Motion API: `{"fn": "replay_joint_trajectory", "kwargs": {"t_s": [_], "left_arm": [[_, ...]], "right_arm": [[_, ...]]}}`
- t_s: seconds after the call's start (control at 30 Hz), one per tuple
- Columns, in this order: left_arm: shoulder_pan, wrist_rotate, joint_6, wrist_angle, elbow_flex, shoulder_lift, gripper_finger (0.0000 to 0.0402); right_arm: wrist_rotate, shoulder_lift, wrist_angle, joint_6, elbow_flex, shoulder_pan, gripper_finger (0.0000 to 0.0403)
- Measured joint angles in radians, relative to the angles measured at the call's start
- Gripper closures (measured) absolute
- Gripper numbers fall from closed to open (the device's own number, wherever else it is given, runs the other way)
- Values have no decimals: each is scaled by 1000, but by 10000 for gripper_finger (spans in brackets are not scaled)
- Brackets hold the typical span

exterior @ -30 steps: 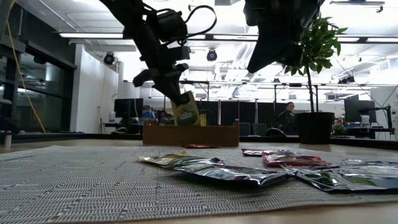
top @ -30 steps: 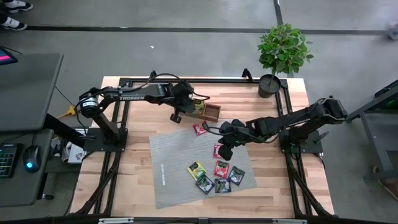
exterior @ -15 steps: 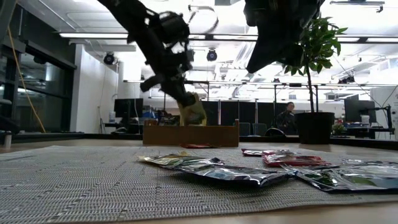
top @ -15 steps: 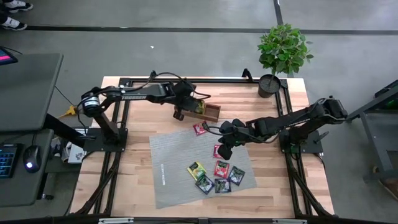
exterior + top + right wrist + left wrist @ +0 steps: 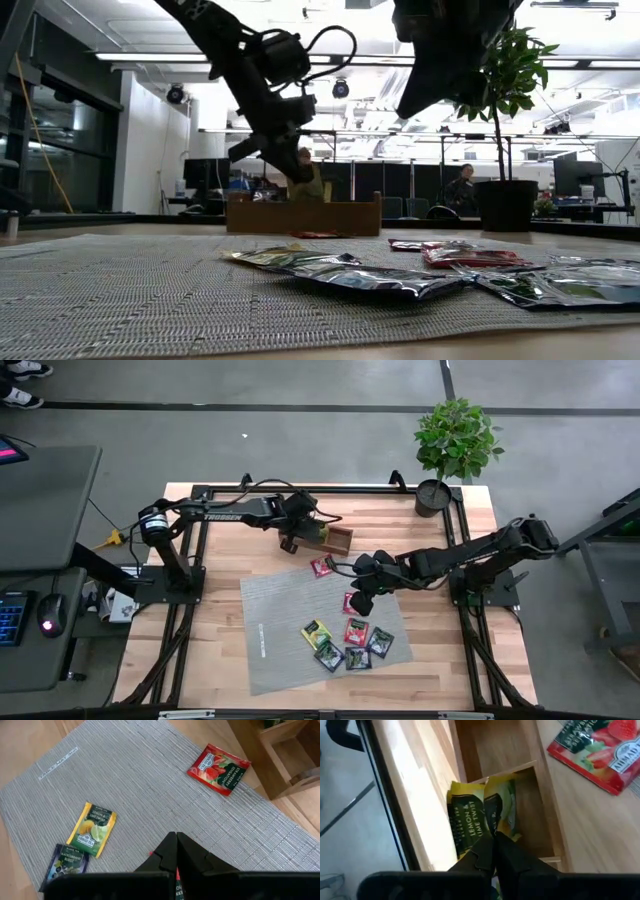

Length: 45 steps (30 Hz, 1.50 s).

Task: Pick & Place Tea
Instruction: Put the yellow tea bag into the middle section of the wooden organizer

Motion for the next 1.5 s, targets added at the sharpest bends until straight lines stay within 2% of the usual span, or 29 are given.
{"fn": "replay_joint_trajectory", "kwargs": {"t_s": [0.13,0.37,0.53,0.6,0.73,0.8,1.03,1.2,1.37,1.5], "left_arm": [[0,0,17,-22,38,0,351],[-7,-5,7,-110,149,0,250],[-7,-9,-103,-256,235,0,212],[-6,44,-213,-306,244,-1,210],[-22,289,-437,-323,201,-42,214],[-64,327,-522,-280,154,-62,220],[-300,236,-812,-190,-41,-128,242],[-496,87,-1076,-80,-164,-166,246],[-671,-72,-1315,-8,-243,-184,246],[-763,-150,-1408,57,-286,-183,246]], "right_arm": [[0,0,-2,-26,0,0,402],[-5,0,-30,-73,0,0,402],[-53,0,-34,-121,0,-6,402],[-84,0,-18,-151,0,-14,402],[-94,0,40,-231,0,-30,402],[-106,1,80,-270,0,-36,402],[-167,51,166,-376,-4,-17,402],[-219,108,387,-370,-84,32,403],[-105,141,479,-293,-126,107,403],[-54,179,498,-272,-88,160,403]]}}
